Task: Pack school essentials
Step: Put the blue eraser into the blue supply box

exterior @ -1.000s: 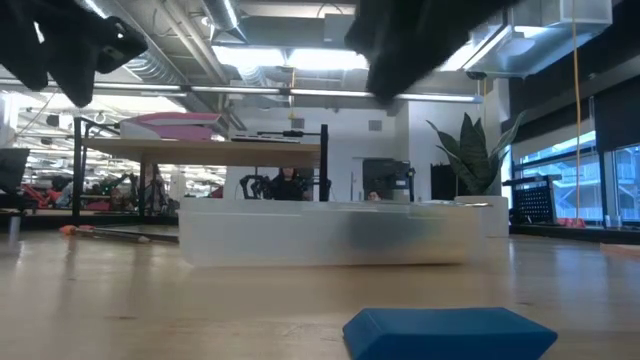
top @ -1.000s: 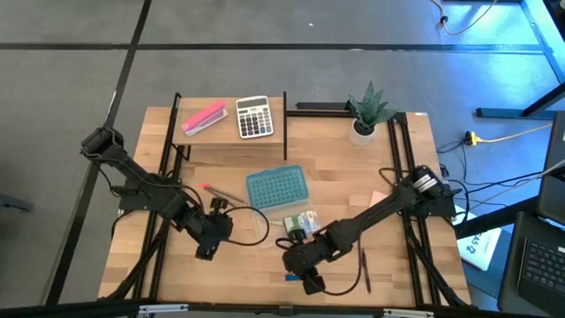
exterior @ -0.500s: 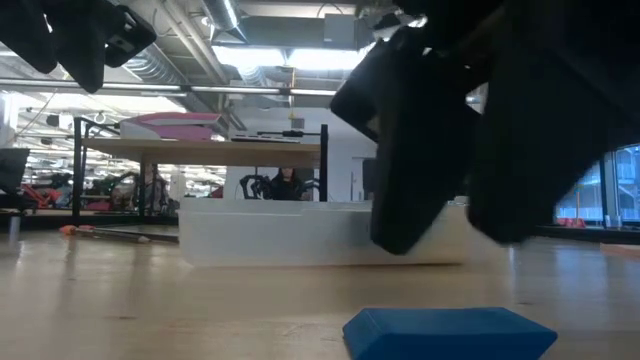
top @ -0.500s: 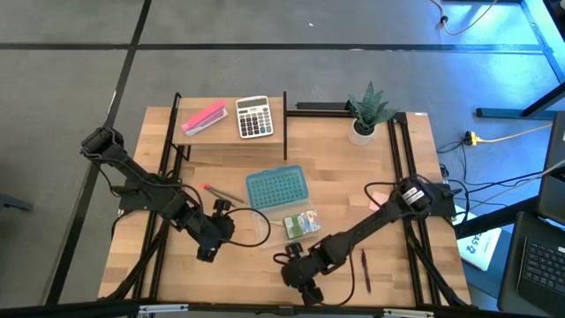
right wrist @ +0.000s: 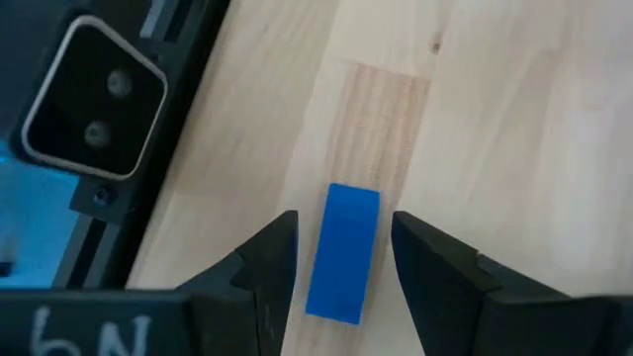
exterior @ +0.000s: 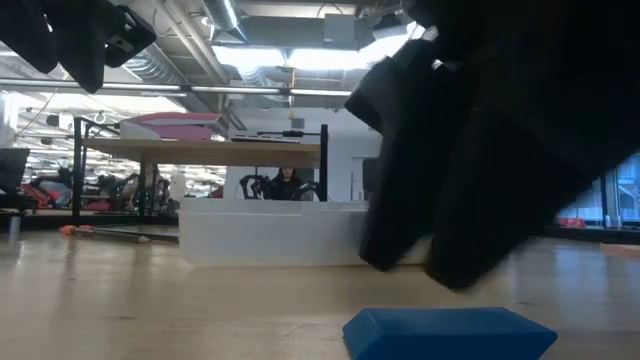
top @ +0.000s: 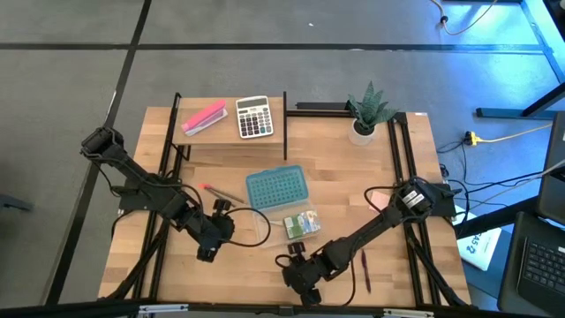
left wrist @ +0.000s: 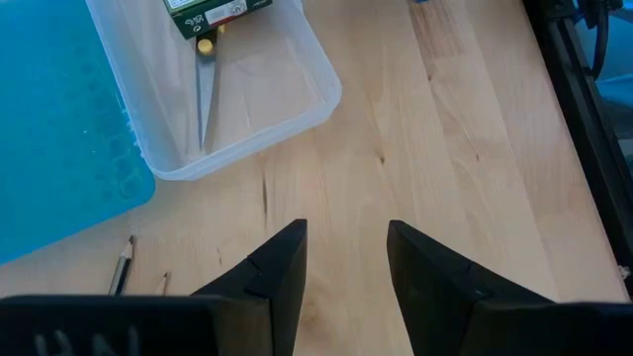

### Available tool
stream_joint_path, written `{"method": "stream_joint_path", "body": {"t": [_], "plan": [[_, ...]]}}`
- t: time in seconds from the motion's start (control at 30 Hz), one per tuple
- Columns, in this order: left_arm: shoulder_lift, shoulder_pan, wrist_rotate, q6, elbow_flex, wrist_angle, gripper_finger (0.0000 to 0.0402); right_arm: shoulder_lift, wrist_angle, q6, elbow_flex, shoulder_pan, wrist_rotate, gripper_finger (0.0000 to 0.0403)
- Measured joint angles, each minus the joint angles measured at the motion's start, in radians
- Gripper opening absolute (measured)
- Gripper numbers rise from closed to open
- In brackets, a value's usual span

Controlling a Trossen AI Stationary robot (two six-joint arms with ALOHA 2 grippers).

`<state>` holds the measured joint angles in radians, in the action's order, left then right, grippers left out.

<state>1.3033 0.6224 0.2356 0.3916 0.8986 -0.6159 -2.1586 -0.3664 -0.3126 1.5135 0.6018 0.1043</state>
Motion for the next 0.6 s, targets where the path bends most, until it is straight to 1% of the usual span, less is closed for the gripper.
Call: {"method": "stream_joint_path", "body": {"t": [0.13, 0.27, 0.6], "plan": [[0.0, 0.0, 0.013, 0.001, 0.0, 0.0, 0.0135, -0.009, -0.007, 0.001, 0.0, 0.012, 0.002, 0.0167], [0.0, 0.0, 0.014, 0.002, 0.0, 0.001, 0.0135, -0.009, -0.016, -0.009, 0.0, 0.013, 0.039, 0.0167], [0.0, 0.0, 0.015, 0.002, 0.0, 0.002, 0.0135, -0.009, -0.019, -0.05, 0.0, 0.013, 0.034, 0.0167]]}}
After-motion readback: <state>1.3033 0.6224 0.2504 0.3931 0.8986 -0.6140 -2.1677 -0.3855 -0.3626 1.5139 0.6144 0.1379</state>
